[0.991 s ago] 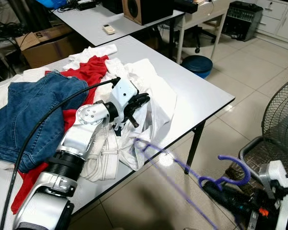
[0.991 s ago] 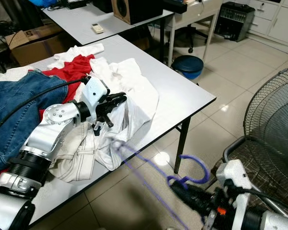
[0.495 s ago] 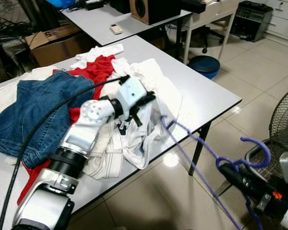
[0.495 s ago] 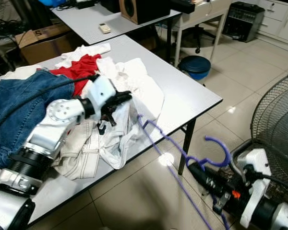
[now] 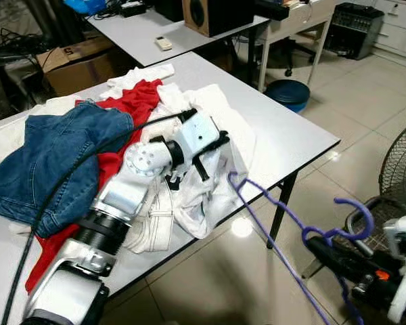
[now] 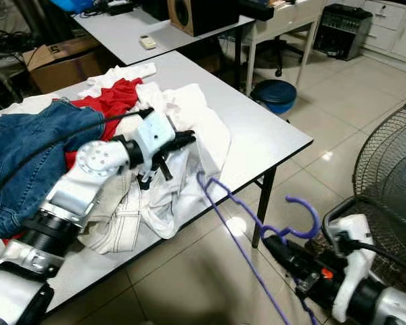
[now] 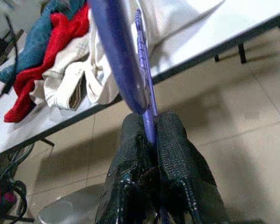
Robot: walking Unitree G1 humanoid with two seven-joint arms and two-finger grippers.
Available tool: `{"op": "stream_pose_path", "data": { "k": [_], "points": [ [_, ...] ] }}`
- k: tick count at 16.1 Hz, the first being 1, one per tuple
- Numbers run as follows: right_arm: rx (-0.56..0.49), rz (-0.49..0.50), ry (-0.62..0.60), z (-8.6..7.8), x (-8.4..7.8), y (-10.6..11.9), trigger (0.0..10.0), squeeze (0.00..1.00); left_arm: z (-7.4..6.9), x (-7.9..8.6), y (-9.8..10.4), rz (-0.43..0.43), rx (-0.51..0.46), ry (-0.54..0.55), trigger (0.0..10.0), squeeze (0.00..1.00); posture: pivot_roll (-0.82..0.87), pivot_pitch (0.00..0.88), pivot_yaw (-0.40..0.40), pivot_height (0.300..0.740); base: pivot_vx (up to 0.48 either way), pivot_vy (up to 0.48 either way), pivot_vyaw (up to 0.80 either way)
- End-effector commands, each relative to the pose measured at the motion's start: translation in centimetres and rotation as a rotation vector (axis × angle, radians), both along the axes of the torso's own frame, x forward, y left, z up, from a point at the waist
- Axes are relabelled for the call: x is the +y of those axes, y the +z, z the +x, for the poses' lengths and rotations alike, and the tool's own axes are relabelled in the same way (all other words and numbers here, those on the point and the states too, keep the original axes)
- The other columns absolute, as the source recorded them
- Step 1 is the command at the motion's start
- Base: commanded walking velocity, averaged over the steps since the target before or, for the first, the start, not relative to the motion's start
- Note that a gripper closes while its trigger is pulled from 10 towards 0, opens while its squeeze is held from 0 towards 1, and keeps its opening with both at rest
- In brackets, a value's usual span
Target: Hang hanger
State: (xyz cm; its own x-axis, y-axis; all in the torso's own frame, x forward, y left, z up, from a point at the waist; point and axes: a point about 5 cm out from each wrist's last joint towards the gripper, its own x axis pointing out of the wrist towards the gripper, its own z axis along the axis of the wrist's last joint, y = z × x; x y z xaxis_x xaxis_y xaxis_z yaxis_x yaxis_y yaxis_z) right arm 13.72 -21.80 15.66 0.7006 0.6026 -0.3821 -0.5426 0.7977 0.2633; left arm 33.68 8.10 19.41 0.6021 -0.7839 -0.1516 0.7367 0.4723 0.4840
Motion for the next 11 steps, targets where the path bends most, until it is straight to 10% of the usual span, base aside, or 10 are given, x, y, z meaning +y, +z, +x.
{"op": "stream_pose_path", "data": {
  "k": [1,11],
  "points": [
    [0.012,-0.001,-0.024,0.3,0.0,-0.2,10.0,0.0,-0.3,0.3,1.3,-0.013,-0.015,-0.024,0.0,0.0,-0.17,0.018,0.114,0.74,0.0,0.0,0.0],
    [-0.056,0.086,0.087,0.8,1.1,1.2,10.0,0.0,-0.7,-1.4,0.6,-0.003,-0.021,0.012,0.0,0.0,-0.17,0.006,0.089,0.74,0.0,0.0,0.0]
  ]
}}
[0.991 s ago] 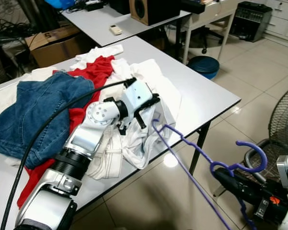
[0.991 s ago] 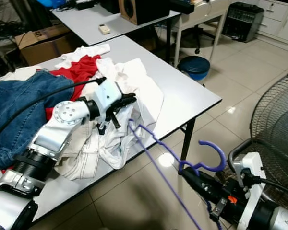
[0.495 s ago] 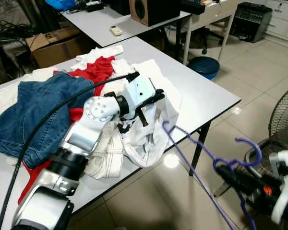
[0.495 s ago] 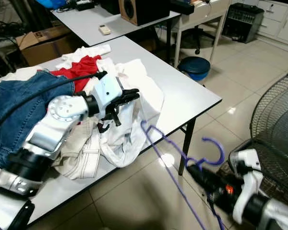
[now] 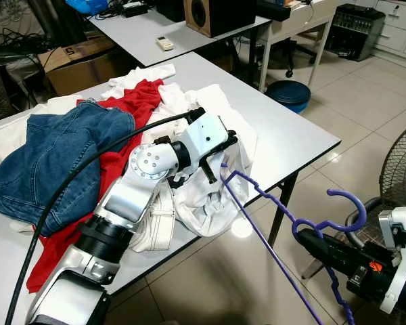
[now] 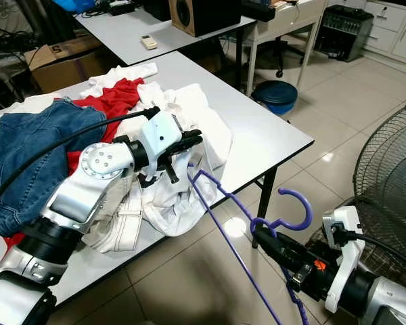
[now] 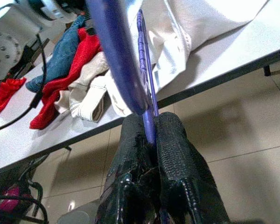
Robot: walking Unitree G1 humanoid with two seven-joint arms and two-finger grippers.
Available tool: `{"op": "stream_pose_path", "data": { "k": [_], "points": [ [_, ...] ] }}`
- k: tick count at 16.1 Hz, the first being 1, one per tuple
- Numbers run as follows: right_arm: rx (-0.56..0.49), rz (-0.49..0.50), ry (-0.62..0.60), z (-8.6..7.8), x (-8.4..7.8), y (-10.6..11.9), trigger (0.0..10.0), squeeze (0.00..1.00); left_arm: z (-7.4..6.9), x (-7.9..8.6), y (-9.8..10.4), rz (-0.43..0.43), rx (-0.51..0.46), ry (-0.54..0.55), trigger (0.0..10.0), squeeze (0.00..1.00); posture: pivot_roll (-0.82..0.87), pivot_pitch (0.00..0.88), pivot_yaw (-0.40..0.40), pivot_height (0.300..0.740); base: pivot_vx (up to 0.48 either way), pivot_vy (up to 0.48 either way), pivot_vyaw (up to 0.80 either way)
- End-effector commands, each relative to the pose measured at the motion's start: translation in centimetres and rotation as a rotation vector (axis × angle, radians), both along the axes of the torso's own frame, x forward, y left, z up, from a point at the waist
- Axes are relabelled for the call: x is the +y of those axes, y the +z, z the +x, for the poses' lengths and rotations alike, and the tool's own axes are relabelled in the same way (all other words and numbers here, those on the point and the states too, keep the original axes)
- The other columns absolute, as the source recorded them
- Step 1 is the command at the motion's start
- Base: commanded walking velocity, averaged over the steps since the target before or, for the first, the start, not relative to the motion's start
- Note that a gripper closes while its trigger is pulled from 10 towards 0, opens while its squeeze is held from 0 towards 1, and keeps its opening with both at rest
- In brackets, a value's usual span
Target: Hang hanger
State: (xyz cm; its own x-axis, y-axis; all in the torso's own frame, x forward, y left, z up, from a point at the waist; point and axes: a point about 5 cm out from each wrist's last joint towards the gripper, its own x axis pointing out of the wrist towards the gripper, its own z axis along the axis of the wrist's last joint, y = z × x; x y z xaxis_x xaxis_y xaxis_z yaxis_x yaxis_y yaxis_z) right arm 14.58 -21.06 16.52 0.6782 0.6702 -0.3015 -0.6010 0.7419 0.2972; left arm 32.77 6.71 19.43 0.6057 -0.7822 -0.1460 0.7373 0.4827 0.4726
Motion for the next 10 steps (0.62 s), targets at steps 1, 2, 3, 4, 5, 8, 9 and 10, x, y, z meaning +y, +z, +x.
{"op": "stream_pose_path", "data": {
  "k": [1,2,3,4,5,8,9,10],
  "points": [
    [0.01,-0.017,-0.009,0.3,0.0,-0.1,10.0,0.0,0.1,-0.3,0.9,-0.009,-0.023,-0.013,0.0,0.0,-0.17,0.003,0.09,0.74,0.0,0.0,0.0],
    [0.016,-0.056,-0.059,0.9,-0.5,-0.7,10.0,0.0,-0.4,-0.6,1.1,-0.003,-0.023,-0.064,0.0,0.0,-0.17,0.0,0.093,0.74,0.0,0.0,0.0],
    [0.012,-0.067,-0.086,1.4,-0.7,-0.9,10.0,0.0,-0.7,-0.8,1.0,0.009,-0.02,-0.094,0.0,0.0,-0.17,0.0,0.095,0.74,0.0,0.0,0.0],
    [0.001,-0.064,-0.092,1.8,-0.7,-0.9,10.0,0.0,-0.9,-1.0,0.9,0.015,-0.015,-0.112,0.0,0.0,-0.17,0.0,0.097,0.74,0.0,0.0,0.0],
    [-0.004,-0.059,-0.104,2.2,-0.7,-0.9,10.0,0.0,-1.1,-1.2,0.8,0.018,-0.011,-0.123,0.0,0.0,-0.17,0.0,0.096,0.74,0.0,0.0,0.0],
    [-0.011,-0.037,-0.08,3.0,-0.1,-1.0,10.0,0.0,-1.5,-2.3,0.4,0.024,0.011,-0.161,0.0,0.0,-0.17,0.003,0.097,0.74,0.0,0.0,0.0],
    [-0.005,-0.023,-0.046,3.2,0.7,-1.2,10.0,0.0,-1.6,-2.8,0.0,0.04,0.017,-0.166,0.0,0.0,-0.17,0.006,0.097,0.74,0.0,0.0,0.0],
    [-0.002,-0.02,-0.046,3.3,0.8,-1.3,10.0,0.0,-1.7,-3.0,-0.1,0.042,0.017,-0.169,0.0,0.0,-0.17,0.007,0.097,0.74,0.0,0.0,0.0]
  ]
}}
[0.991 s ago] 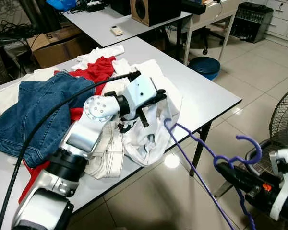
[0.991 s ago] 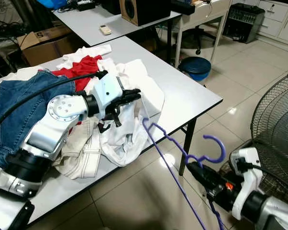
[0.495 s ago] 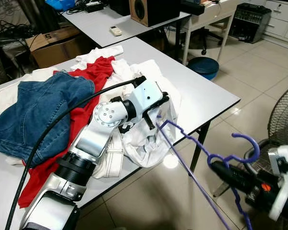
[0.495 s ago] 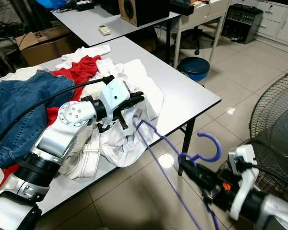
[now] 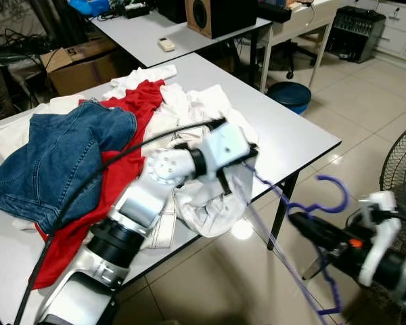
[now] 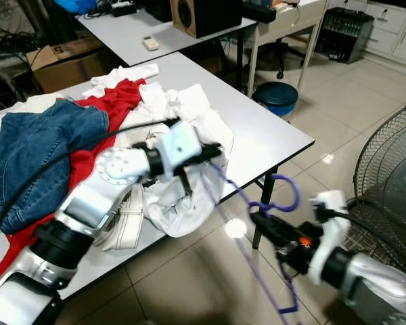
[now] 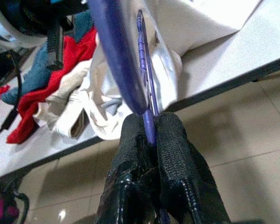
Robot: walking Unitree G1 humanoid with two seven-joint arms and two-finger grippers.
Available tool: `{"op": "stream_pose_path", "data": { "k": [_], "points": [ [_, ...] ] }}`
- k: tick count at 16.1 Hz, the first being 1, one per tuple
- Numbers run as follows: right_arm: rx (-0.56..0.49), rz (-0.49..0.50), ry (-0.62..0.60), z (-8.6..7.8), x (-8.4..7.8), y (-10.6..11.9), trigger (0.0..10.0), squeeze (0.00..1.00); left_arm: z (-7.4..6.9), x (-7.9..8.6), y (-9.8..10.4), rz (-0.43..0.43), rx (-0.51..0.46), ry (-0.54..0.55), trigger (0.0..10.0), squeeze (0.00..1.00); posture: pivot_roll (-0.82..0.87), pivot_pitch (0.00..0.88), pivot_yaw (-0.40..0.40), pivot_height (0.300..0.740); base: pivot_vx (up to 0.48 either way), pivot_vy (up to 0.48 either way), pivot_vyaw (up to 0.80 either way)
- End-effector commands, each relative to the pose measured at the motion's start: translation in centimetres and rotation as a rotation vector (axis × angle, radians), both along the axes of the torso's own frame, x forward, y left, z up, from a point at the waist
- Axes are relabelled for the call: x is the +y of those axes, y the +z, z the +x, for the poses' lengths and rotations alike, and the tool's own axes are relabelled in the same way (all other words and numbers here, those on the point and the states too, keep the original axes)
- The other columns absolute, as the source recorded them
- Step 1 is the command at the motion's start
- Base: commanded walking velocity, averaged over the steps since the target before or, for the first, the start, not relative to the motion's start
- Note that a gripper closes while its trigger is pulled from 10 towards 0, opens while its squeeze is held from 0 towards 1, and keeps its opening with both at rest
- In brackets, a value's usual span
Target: Hang hanger
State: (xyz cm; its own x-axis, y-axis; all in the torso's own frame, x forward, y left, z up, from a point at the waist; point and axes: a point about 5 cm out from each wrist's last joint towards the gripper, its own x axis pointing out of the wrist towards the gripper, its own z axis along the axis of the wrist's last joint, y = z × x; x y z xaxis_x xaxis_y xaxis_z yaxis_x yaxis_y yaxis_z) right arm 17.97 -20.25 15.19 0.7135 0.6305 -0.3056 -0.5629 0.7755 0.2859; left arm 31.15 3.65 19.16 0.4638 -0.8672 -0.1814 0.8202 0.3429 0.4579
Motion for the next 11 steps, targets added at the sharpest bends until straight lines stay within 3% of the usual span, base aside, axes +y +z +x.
{"op": "stream_pose_path", "data": {
  "k": [1,3,5,7,9,11],
  "points": [
    [0.029,-0.006,-0.023,0.4,0.4,-0.7,10.0,0.0,-0.3,-0.6,0.6,-0.019,-0.008,-0.017,0.0,0.0,-0.17,0.008,0.097,0.74,0.0,0.0,0.0],
    [0.066,-0.021,-0.095,1.0,0.4,-1.6,10.0,0.0,-0.5,-0.9,1.2,-0.054,-0.003,-0.021,0.0,0.0,-0.16,0.009,0.096,0.74,0.0,0.0,0.0],
    [0.09,-0.077,-0.363,2.5,-2.3,-2.8,10.0,0.0,0.9,0.8,1.4,-0.031,-0.033,0.078,0.0,0.0,-0.16,0.011,0.1,0.74,0.0,0.0,0.0],
    [-0.027,-0.08,-0.586,4.2,-5.6,-1.1,10.0,0.0,1.9,2.4,2.3,-0.036,-0.066,0.138,0.0,0.0,-0.16,0.012,0.103,0.74,0.0,0.0,0.0],
    [-0.114,-0.008,-0.597,5.0,-5.9,0.9,10.0,0.0,2.1,2.6,2.9,-0.052,-0.082,0.147,0.0,0.0,-0.16,0.01,0.099,0.74,0.0,0.0,0.0],
    [-0.11,-0.015,-0.474,4.8,-4.4,1.0,10.0,0.0,1.7,1.7,3.1,-0.077,-0.085,0.126,0.0,0.0,-0.16,0.01,0.096,0.74,0.0,0.0,0.0]
  ]
}}
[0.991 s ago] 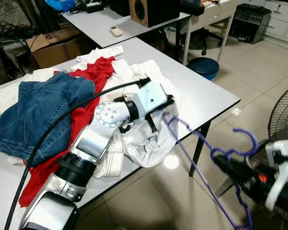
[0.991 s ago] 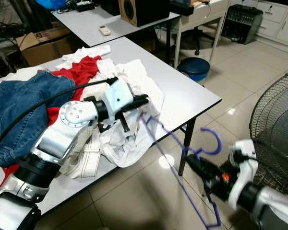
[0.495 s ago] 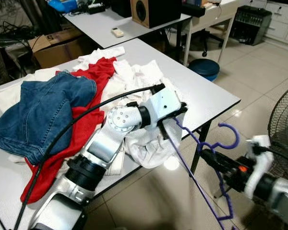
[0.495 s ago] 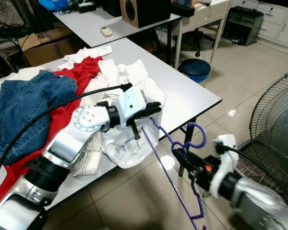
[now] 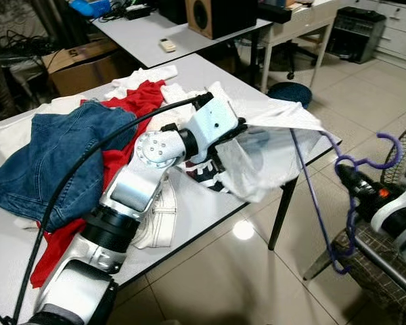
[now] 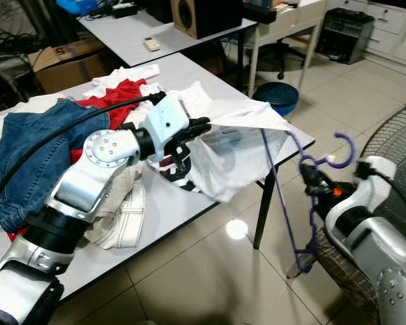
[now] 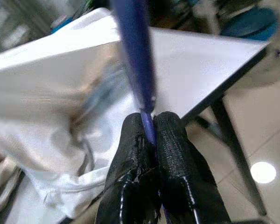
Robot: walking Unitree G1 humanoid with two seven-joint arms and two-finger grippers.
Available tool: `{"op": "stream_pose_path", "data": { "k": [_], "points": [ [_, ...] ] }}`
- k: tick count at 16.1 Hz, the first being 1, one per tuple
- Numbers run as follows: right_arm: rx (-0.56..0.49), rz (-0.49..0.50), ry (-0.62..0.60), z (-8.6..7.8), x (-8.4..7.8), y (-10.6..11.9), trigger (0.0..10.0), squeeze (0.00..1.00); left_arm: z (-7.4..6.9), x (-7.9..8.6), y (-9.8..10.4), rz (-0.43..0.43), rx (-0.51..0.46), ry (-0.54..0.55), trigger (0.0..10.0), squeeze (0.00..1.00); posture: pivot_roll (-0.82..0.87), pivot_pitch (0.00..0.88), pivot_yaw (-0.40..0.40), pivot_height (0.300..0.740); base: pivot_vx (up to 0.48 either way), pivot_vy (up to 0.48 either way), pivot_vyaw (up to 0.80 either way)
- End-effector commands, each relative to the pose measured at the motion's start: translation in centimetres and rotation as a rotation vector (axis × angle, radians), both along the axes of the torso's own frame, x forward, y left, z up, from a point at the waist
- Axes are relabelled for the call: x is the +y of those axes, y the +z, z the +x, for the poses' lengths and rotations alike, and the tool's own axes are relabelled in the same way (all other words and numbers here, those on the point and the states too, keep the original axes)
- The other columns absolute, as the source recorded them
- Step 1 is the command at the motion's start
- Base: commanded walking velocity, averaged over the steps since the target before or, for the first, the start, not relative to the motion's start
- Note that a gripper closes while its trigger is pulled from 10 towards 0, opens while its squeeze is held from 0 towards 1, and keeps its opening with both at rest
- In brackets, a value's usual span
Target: Hang hanger
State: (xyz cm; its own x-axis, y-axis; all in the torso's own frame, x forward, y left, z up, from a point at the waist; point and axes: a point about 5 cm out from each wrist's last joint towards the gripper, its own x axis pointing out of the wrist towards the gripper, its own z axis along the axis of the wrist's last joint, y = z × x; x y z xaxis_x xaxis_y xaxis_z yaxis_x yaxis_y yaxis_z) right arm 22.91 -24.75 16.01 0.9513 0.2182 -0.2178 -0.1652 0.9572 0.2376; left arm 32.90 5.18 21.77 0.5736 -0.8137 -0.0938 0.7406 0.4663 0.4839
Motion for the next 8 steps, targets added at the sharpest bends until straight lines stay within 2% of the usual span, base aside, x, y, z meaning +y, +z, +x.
{"op": "stream_pose_path", "data": {
  "k": [1,4,6,7,8],
  "points": [
    [0.047,-0.007,0.063,-0.6,1.2,-0.9,10.0,0.0,-0.3,-0.3,0.2,-0.012,-0.015,-0.004,0.0,0.0,-0.16,0.011,0.092,0.74,0.0,0.0,0.0],
    [0.116,0.022,0.092,-1.4,2.3,-2.3,10.0,0.0,-0.6,-0.9,0.2,-0.044,-0.018,-0.014,0.0,0.0,-0.16,0.013,0.092,0.74,0.0,0.0,0.0],
    [0.175,0.03,0.113,-2.0,2.9,-3.5,10.0,0.0,-1.1,-2.1,0.6,-0.077,-0.019,-0.06,0.0,0.0,-0.16,0.014,0.096,0.74,0.0,0.0,0.0],
    [0.164,0.037,0.147,-2.0,3.6,-3.6,10.0,0.0,-1.8,-3.1,0.2,-0.064,-0.006,-0.117,1.2,0.0,-0.16,0.016,0.098,0.74,0.0,0.0,0.0],
    [0.151,0.039,0.18,-2.0,4.1,-3.4,10.0,0.0,-2.0,-3.6,-0.1,-0.06,0.001,-0.129,1.2,0.0,-0.16,0.015,0.1,0.74,0.0,0.0,0.0]
  ]
}}
